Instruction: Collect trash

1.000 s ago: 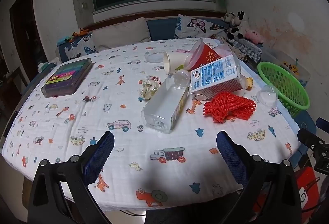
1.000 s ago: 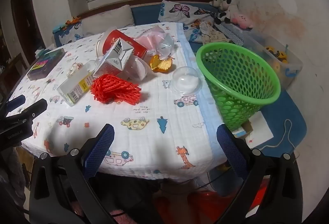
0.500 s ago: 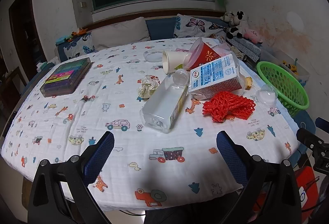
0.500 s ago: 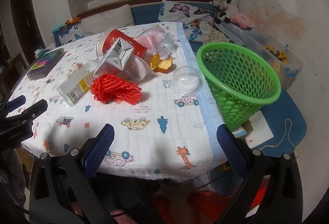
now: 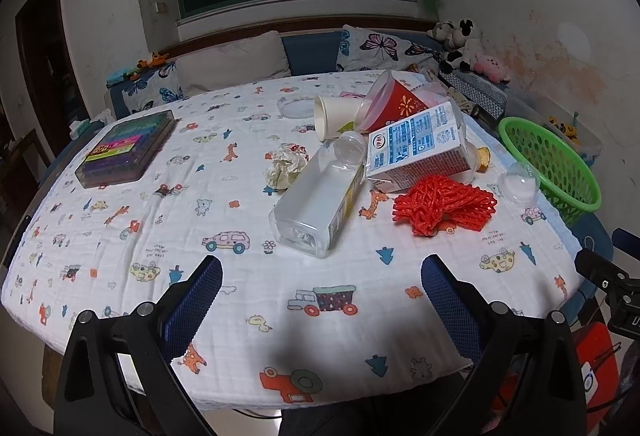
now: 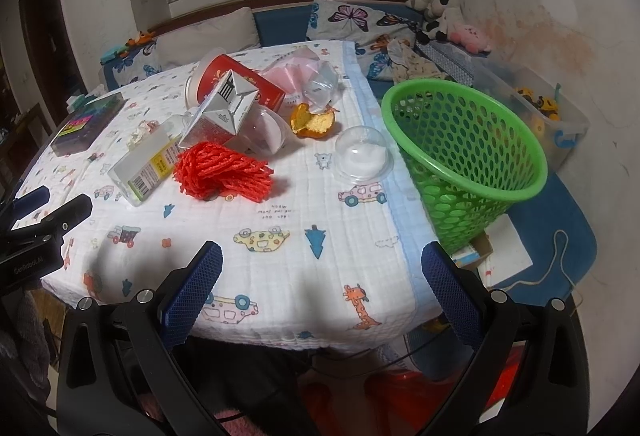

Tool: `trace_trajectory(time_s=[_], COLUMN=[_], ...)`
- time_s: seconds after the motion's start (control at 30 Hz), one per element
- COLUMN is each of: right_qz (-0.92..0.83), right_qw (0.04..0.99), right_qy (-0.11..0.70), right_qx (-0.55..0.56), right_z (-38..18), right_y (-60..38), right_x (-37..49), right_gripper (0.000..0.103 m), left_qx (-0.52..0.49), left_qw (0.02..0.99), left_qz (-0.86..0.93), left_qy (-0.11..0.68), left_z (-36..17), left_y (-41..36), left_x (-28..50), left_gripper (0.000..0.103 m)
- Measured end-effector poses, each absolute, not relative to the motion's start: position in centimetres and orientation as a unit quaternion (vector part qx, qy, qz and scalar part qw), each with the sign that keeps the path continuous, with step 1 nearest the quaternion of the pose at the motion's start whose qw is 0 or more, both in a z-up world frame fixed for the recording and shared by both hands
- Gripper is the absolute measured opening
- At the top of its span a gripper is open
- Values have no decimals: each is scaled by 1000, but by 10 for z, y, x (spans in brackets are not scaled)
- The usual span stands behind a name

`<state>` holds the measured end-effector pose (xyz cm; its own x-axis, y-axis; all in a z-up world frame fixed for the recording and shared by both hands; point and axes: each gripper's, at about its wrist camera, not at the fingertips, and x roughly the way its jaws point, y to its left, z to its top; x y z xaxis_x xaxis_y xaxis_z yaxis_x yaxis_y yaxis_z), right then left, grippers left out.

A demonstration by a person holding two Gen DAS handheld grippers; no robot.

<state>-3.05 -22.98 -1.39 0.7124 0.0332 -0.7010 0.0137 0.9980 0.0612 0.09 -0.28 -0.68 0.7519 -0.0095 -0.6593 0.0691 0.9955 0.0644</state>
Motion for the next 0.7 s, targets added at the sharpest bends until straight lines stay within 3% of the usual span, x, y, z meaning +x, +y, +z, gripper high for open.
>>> trace_trajectory(time_s=[0.7], right_qz=[8], right_qw=[922], right_qy=[386], right_qx=[34], right_z=[-18], right_y=[-229], right_x=[-26], right_gripper=[99], left_qx=[44], left_qw=[932], left_qz=[-22], left_qy=[360], left_z=[-12], left_y=[-4], left_x=[9], left_gripper=[97])
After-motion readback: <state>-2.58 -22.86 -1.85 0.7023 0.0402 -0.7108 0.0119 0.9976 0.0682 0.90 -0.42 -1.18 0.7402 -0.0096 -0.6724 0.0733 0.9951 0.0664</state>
